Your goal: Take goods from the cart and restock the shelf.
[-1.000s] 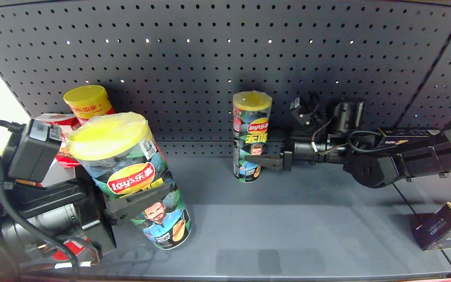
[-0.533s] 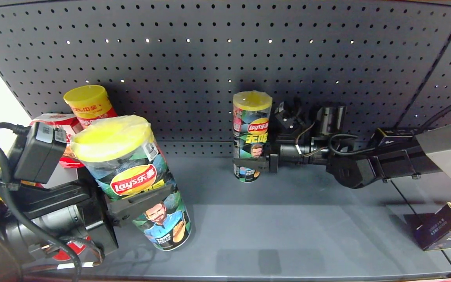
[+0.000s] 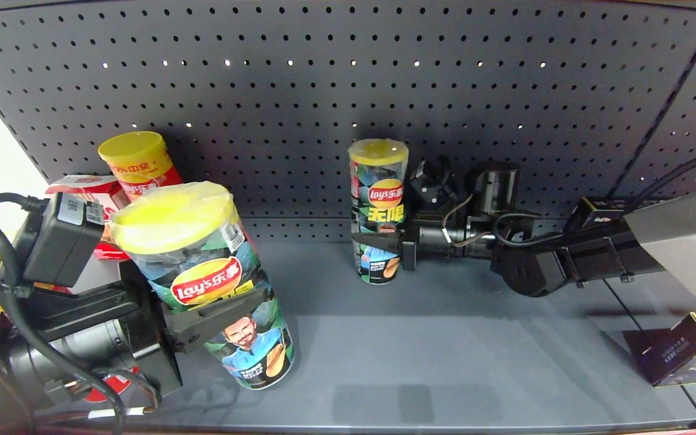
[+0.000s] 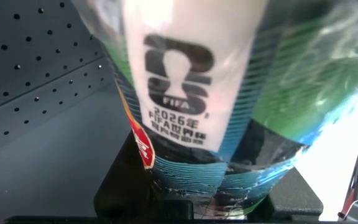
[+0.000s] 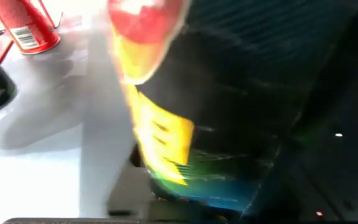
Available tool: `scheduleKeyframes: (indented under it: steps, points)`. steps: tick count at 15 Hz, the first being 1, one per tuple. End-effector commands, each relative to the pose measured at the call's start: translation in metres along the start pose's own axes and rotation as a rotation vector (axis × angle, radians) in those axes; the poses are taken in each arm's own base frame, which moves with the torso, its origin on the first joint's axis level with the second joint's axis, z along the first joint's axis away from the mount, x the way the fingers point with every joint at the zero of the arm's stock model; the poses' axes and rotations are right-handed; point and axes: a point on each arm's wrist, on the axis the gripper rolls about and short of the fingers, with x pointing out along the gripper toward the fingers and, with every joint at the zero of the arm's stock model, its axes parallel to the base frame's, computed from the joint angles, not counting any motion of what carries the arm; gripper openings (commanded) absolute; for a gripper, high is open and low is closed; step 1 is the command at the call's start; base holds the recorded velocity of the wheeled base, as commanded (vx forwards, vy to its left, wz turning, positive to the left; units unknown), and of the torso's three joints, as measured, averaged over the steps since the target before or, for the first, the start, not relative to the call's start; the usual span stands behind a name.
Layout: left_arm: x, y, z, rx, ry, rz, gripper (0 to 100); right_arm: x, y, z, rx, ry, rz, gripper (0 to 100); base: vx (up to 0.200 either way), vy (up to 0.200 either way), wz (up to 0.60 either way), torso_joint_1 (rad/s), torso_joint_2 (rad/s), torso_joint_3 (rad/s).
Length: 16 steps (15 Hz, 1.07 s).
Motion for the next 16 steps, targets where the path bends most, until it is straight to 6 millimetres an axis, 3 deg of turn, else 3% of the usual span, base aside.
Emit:
scheduleKeyframes:
  steps: [1,5,6,7,16]
  points:
    - [0.000,-0.001,0.000,0.000,0.000,-0.001,0,-0.004,0.009,0.016,-0.017,-0.019,0.005,0,0.000,0.000,0.00,0.000,0.00,0.000]
    - [-0.002,-0.001,0.000,0.002,-0.002,-0.001,0,-0.019,0.044,0.052,0.012,-0.053,-0.094,0,0.000,0.000,0.00,0.000,0.00,0.000]
    - [-0.002,-0.002,0.000,0.002,-0.002,-0.001,0,-0.021,0.048,0.054,0.007,-0.065,-0.098,0,0.000,0.000,0.00,0.000,0.00,0.000]
    - [-0.003,-0.002,-0.004,-0.005,0.009,-0.001,0,-0.024,0.067,0.056,0.010,-0.097,-0.137,0,0.000,0.000,0.00,0.000,0.00,0.000]
    - [-0.003,-0.002,-0.006,-0.009,0.019,0.027,0,-0.060,0.163,0.018,0.059,-0.068,-0.294,0,0.000,0.000,0.00,0.000,0.00,0.000]
